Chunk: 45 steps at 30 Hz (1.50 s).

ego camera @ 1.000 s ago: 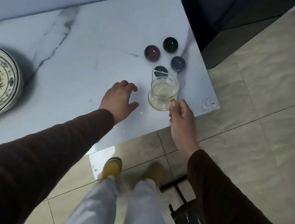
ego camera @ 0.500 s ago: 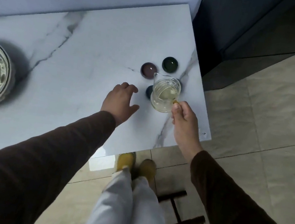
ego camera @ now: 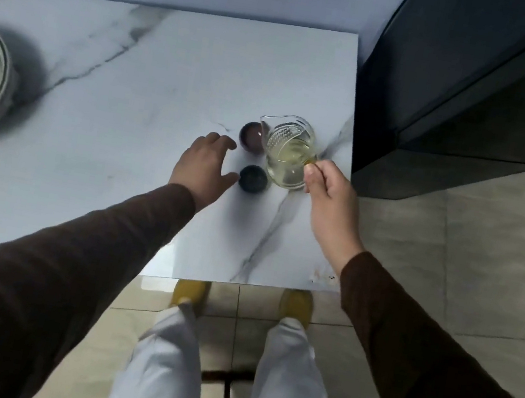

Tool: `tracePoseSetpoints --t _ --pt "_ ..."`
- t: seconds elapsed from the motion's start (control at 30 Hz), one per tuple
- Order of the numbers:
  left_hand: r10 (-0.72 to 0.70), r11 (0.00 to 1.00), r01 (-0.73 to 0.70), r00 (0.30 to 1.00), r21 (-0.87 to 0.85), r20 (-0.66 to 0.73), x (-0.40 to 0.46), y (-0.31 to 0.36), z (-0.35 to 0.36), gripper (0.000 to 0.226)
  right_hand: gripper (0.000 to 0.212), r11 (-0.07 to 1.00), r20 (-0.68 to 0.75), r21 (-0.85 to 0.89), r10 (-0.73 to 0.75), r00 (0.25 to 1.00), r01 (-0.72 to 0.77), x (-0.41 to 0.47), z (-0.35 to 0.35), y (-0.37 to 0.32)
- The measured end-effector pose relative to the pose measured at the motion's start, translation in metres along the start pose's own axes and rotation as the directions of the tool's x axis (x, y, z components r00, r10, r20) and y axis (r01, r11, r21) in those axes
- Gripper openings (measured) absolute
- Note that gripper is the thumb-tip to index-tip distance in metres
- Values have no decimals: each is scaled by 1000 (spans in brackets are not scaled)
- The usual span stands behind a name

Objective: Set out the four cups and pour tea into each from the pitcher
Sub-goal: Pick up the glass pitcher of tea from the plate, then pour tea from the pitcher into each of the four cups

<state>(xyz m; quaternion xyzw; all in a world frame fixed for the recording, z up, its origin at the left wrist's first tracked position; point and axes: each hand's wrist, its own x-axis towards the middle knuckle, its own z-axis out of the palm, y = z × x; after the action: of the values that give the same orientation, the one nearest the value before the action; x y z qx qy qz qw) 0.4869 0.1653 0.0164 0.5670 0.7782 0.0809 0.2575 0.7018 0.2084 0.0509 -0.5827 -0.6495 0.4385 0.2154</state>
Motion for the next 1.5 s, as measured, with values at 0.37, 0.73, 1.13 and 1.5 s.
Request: tracePoseSetpoints --t 0.37,0.73,1.13,1.5 --pt "-17 998 6 985 -65 -173 49 3 25 53 35 926 65 -199 -314 947 321 64 -21 23" --pt "141 986 -154 973 -61 -182 93 -38 49 70 45 823 -28 -364 -477 878 436 105 -3 28" --pt "257 960 -275 941 -57 -218 110 -54 66 77 39 749 16 -434 -549 835 501 116 -1 34" --pt "130 961 -170 974 -217 -185 110 -53 75 72 35 659 74 -562 -562 823 501 104 -5 28"
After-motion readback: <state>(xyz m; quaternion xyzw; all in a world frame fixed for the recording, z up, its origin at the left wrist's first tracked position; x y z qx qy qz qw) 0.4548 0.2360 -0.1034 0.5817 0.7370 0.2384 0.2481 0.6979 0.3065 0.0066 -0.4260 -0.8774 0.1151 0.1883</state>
